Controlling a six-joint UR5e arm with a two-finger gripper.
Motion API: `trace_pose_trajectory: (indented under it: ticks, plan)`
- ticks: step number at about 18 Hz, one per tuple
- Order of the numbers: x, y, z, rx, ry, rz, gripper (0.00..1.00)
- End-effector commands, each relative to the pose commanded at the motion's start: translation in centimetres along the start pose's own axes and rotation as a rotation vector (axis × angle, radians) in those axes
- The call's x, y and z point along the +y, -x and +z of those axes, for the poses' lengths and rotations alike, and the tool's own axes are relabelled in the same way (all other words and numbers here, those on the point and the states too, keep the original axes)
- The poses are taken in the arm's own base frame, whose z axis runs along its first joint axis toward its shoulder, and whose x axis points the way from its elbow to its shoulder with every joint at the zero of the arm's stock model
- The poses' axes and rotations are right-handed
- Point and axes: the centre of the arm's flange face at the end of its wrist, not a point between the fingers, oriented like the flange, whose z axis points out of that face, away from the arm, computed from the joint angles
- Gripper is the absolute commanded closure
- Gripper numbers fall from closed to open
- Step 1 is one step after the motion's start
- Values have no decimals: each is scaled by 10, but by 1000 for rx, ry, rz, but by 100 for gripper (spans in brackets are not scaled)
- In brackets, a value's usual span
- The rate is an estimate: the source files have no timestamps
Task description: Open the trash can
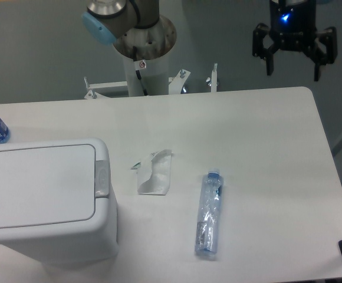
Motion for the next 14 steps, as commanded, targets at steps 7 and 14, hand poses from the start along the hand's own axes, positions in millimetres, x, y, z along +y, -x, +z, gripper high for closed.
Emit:
trace_pose_trajectory:
  ticks: [7, 14]
  plan:
    - [-5, 0, -2, -3, -16, -38, 0]
    - [-51, -13, -2, 73, -151, -404, 0]
